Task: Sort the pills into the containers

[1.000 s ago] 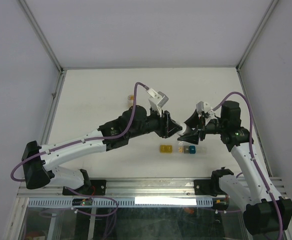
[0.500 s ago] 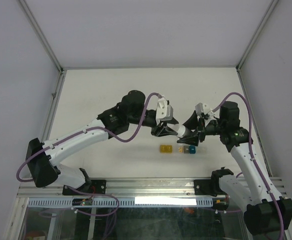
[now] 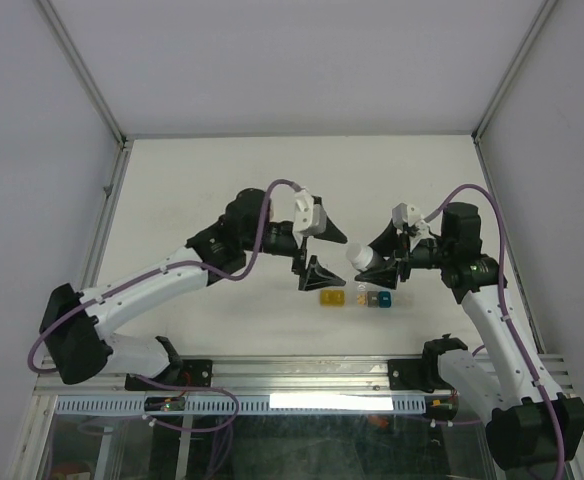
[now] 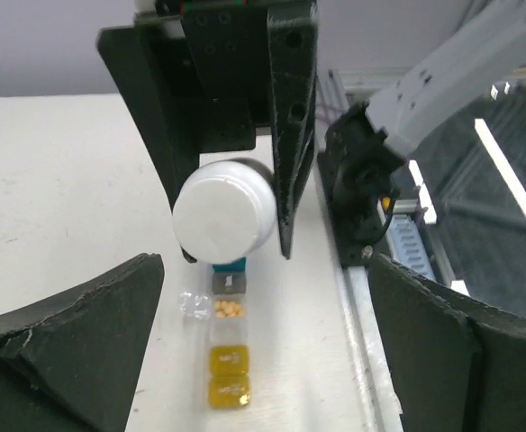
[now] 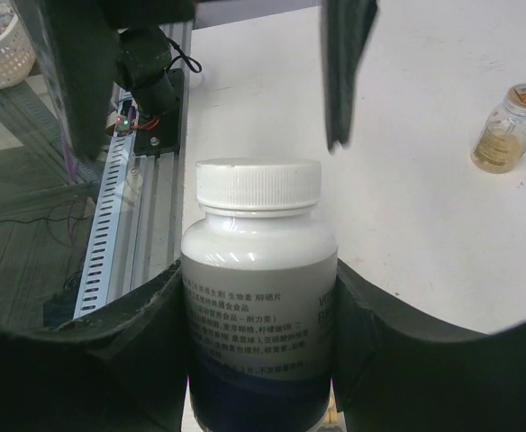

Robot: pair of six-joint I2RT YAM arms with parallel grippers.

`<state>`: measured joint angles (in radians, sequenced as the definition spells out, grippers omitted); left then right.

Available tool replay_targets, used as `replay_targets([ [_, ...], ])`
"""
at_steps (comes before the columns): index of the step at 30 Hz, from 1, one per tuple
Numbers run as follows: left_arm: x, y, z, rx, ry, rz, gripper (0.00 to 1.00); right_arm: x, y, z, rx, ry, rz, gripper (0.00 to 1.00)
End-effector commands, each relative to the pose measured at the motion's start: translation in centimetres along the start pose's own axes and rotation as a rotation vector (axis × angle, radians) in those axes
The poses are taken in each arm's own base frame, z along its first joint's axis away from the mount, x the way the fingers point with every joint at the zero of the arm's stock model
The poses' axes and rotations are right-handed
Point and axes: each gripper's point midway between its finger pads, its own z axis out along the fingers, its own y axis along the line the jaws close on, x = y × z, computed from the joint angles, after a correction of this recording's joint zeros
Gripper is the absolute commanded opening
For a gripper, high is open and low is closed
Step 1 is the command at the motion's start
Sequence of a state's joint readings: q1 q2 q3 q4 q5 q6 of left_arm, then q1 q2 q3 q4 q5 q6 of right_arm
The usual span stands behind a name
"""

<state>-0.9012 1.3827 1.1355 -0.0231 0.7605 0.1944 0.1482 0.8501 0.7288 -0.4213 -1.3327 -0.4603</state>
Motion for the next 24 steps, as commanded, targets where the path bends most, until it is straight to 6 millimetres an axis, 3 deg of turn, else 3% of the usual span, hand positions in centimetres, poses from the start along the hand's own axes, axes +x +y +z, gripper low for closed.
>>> replay_targets([
  [1,-10.1,-1.2,-4.8,-0.149,-0.416,-0.059,0.99,-1.5,0.0,0.0,-0.013,-0.021,-0.081,0.0],
  [4,-9.8,-1.0,-5.7,-0.211,-0.472,-0.306,0.97,-1.4,0.0,0.0,-0.013,-0.021,-0.079,0.0],
  [7,-7.9,0.6,-5.9,-0.391,-0.442,-0.459,0.89,-1.5,0.0,0.0,-0.016,-0.022,-0.078,0.0],
  [10,-6.5,0.8,-4.7,-0.581,-0.34,-0.465,0.89,-1.5,0.0,0.0,-0.016,-0.022,-0.078,0.0],
  [18,-5.6,1.1,-1.1,-0.592,-0.203,-0.478,0.88,-1.5,-0.1,0.0,-0.011,-0.022,-0.078,0.0],
  [24,-5.0,1.6,0.0,-0.592,-0.163,-0.475,0.8,-1.5,0.0,0.0,-0.014,-0.022,-0.076,0.0],
])
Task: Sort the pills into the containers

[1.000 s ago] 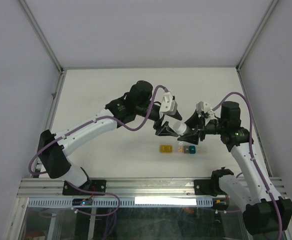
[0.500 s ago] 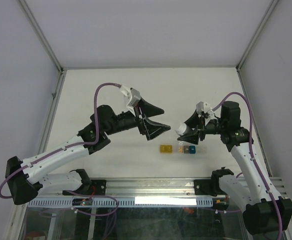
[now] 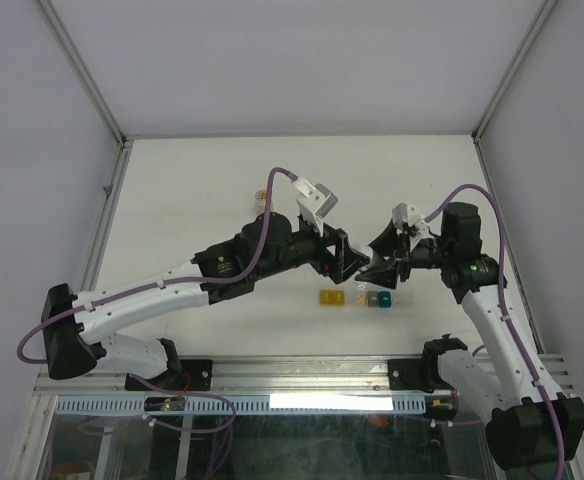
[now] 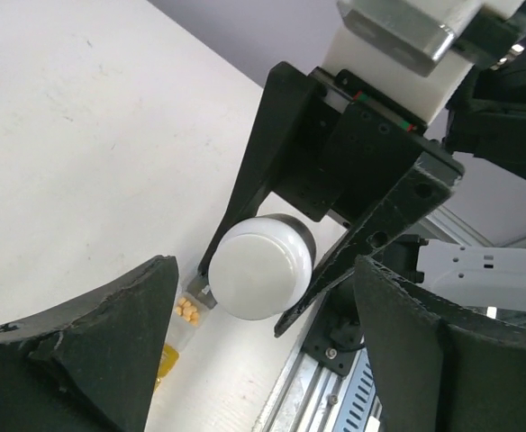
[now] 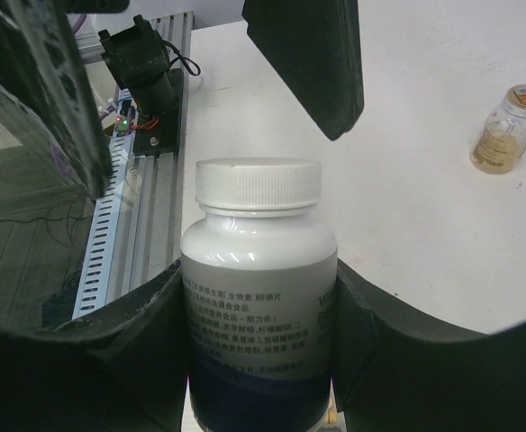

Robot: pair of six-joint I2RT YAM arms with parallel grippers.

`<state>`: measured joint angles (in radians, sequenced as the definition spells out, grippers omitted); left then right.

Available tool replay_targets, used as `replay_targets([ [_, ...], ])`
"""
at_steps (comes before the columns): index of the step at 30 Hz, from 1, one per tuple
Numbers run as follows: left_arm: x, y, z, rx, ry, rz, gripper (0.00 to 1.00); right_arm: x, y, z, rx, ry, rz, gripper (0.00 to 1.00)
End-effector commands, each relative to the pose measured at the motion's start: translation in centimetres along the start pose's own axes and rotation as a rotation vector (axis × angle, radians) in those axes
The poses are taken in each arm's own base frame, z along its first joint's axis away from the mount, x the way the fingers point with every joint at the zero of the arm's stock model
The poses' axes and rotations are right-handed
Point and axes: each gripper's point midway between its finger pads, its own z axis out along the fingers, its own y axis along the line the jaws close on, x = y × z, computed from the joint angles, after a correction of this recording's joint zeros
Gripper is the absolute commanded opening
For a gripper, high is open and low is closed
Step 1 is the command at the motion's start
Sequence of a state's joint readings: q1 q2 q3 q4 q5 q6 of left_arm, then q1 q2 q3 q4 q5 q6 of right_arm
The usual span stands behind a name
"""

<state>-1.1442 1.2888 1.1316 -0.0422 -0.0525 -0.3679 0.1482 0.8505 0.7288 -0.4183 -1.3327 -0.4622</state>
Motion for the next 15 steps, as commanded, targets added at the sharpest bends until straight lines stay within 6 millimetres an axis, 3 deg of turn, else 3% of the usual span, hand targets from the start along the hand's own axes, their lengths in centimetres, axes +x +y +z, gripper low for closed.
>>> replay_targets([
  [1,-2.1,-0.5,0.2,-0.011,-0.036,-0.003,0.77,-1.5,0.0,0.0,-0.015,-0.022,-0.071,0.0],
  [9,-1.2,-1.5,0.7,0.046,0.007,-0.005,0.64,-1.4,-0.1,0.0,-0.014,-0.021,-0.07,0.0],
  [11,-1.0,-1.5,0.8,0.054,0.014,0.001,0.5,-1.5,0.0,0.0,-0.015,-0.022,-0.073,0.0],
  [13,-0.8,-1.8,0.8,0.074,0.02,0.021,0.28,-1.5,0.0,0.0,-0.015,-0.022,-0.073,0.0],
  [15,-0.7,-2.2,0.5,0.123,0.028,0.079,0.15,-1.5,0.0,0.0,-0.016,-0.022,-0.072,0.0],
])
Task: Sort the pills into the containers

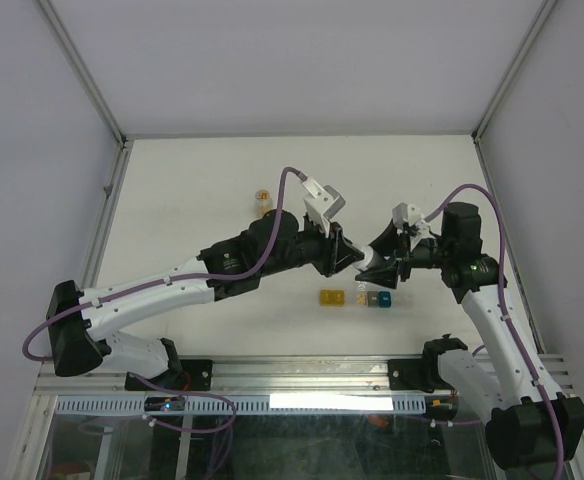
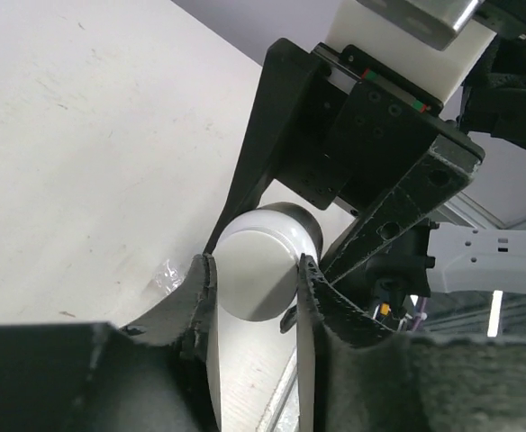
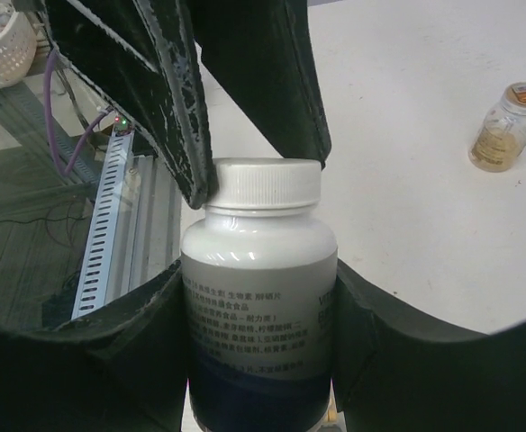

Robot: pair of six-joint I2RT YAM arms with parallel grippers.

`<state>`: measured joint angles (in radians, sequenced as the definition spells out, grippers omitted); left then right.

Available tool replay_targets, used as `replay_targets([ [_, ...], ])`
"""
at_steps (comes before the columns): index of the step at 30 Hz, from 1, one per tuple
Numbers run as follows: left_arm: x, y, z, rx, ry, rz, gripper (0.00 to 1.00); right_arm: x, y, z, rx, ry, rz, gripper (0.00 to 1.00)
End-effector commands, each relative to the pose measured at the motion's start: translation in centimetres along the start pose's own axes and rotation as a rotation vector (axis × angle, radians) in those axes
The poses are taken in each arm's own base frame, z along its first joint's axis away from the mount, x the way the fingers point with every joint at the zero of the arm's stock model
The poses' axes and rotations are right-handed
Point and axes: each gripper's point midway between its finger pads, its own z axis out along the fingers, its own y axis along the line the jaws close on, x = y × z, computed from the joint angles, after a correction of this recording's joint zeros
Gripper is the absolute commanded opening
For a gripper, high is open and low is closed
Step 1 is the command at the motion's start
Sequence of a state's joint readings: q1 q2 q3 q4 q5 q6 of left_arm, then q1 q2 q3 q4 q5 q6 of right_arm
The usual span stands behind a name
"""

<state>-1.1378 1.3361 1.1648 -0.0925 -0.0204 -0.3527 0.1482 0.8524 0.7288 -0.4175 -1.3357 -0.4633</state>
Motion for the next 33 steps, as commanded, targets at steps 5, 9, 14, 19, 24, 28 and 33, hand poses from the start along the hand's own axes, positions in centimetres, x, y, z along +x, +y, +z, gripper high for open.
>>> replay_targets([
  [5,-0.5,-3.5,-1.9,0.43,0.03,0.312,0.0,-1.5,0.1,0.0,-0.015,-0.023,-0.075,0.0],
  [9,0.1,-2.2,-3.2,0.63,0.057,0.453,0.02,-1.6,0.1,0.0,-0.014,-0.023,-0.077,0.0],
  [14,-2.3,-1.4,-3.0,0.581,0.013,0.463,0.19,-1.5,0.0,-0.1,-0.009,-0.021,-0.078,0.0],
  [19,-3.6,-1.1,-3.4,0.487,-0.066,0.318,0.49,-1.5,0.0,0.0,-0.011,-0.021,-0.076,0.0],
  [24,-4.5,1.3,-3.8,0.281,-0.165,0.041,0.82,-1.5,0.0,0.0,-0.012,-0.021,-0.074,0.0],
  [28,-3.4,2.2,-3.3,0.161,-0.134,-0.085,0.81,-1.4,0.0,0.0,-0.012,-0.02,-0.07,0.0],
  [33,-2.8,1.3,-1.8,0.085,-0.085,-0.075,0.81,-1.3,-0.1,0.0,-0.011,-0.019,-0.067,0.0],
])
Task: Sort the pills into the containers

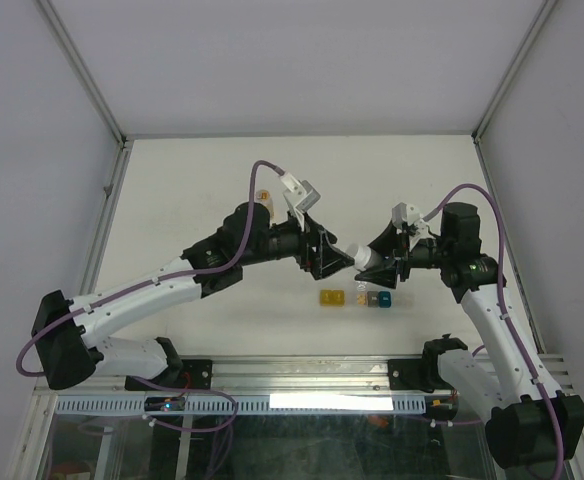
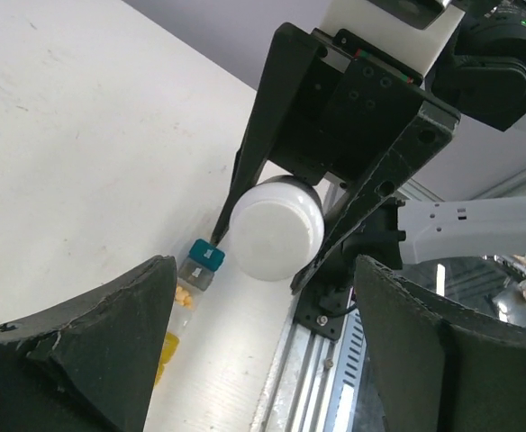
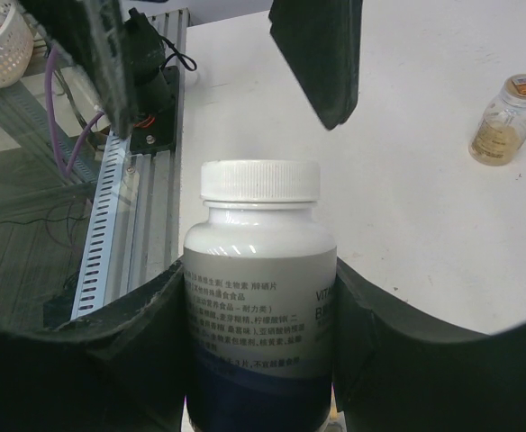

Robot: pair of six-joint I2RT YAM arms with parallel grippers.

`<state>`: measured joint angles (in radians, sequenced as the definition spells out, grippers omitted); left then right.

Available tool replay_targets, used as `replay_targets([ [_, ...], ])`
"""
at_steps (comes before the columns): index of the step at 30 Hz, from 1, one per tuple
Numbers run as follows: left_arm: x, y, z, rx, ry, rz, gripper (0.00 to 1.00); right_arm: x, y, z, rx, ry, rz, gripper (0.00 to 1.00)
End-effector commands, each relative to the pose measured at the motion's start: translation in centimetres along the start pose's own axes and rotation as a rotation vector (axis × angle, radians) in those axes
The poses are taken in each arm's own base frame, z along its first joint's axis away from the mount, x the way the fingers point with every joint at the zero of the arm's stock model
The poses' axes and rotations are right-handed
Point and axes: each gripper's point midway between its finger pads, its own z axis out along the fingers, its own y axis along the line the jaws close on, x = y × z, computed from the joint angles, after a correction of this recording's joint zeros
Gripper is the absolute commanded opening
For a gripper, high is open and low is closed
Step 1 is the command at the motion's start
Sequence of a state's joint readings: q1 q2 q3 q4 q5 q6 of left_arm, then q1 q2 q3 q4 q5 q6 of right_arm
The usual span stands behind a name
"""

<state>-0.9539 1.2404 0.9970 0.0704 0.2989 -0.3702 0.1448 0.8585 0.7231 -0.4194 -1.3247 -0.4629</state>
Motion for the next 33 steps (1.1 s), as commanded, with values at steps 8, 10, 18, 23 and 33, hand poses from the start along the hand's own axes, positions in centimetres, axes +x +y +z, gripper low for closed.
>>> replay_targets([
  [8,-2.2,-1.4,2.3,-0.068,-0.022,-0.031,0.74,-1.8,0.3,0.0,-0.025,-0.027,-0.084,0.0],
  [10,-2.1,-1.4,2.5,-0.066,-0.013,-0.032,0.7,-1.8,0.3,0.0,-0.025,-0.028,-0.086,0.0],
  [18,-1.5,-2.0,3.2,-0.023,0.024,-0.027,0.61,-1.8,0.3,0.0,-0.024,-0.028,-0.085,0.0],
  [23,-0.7,-2.7,3.3,0.029,0.063,-0.016,0.37,-1.7,0.3,0.0,-0.024,-0.027,-0.083,0.0],
  [33,3.9,-5.3,1.8,0.448,0.228,0.374,0.13,-1.9,0.4,0.0,-0.025,-0.029,-0.09,0.0],
])
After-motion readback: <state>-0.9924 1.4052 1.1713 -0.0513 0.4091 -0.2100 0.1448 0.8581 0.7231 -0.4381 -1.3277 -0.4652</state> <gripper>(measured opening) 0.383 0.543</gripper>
